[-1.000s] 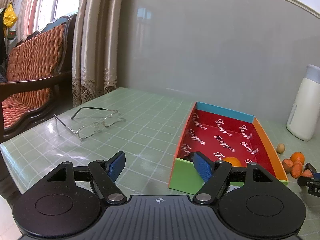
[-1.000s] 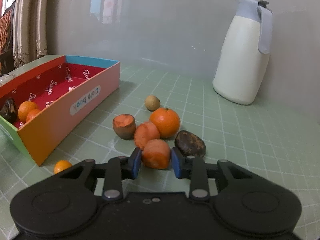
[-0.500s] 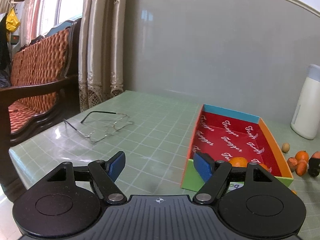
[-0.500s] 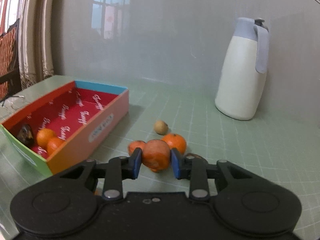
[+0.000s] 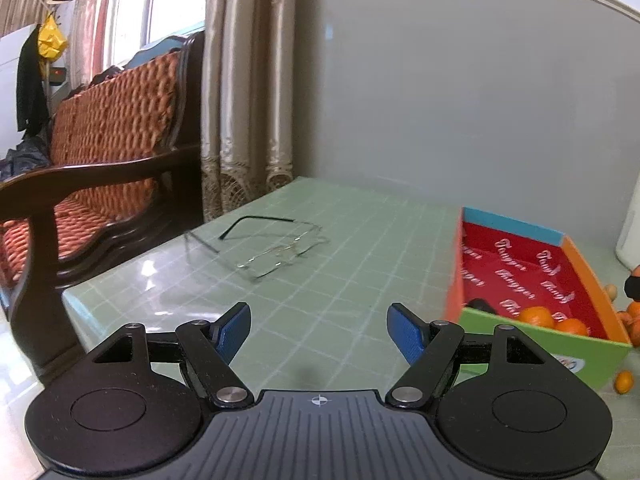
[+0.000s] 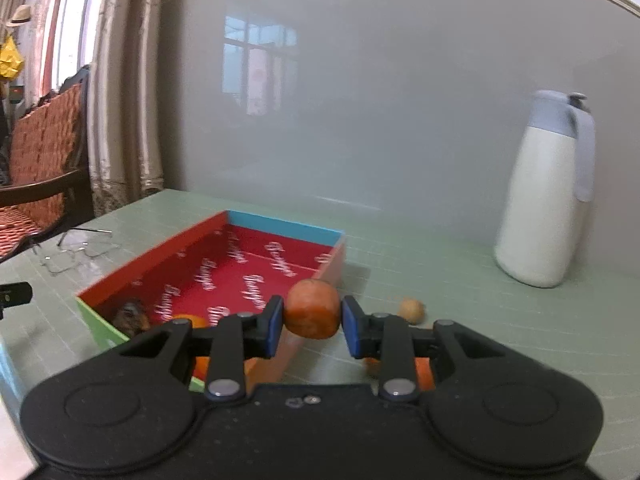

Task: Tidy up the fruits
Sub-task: 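Carry the orange piece into the red box and open the right gripper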

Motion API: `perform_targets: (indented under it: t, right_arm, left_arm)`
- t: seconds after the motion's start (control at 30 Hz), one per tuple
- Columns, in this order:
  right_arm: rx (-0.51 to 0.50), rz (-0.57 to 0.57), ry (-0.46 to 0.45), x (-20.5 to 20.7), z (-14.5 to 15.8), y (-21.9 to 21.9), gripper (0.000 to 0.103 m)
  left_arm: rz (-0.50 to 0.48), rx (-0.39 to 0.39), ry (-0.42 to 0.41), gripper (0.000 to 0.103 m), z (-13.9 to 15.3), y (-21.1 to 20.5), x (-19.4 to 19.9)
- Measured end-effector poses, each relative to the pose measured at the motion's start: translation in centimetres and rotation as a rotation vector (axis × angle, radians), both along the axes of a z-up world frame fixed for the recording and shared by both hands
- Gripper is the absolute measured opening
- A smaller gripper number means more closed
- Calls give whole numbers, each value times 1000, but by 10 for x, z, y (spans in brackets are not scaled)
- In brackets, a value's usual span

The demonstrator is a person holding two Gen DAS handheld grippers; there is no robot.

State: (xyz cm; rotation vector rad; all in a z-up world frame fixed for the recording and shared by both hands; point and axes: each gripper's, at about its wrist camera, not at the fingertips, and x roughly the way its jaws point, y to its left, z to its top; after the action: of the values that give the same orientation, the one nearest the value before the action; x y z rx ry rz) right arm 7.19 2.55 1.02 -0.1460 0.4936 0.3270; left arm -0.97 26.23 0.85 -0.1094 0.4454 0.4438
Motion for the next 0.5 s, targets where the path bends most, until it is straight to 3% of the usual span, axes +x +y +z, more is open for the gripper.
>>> perform_targets:
  t: [0.37, 0.4, 0.43, 0.5]
  right_arm:
    - [-14, 89, 3, -6, -10, 38, 30]
    - [-16, 92, 3, -6, -11, 40, 32]
    - [-25, 91, 1, -6, -12, 42, 40]
    - [-22, 90, -4, -8, -12, 42, 43]
  left_arm:
    - [36, -10, 11, 75, -5, 22, -8]
    - [37, -10, 12, 75, -5, 23, -9]
    - [40, -11, 10, 75, -5, 25, -9]
    - [44, -15, 11, 75, -6, 27, -10]
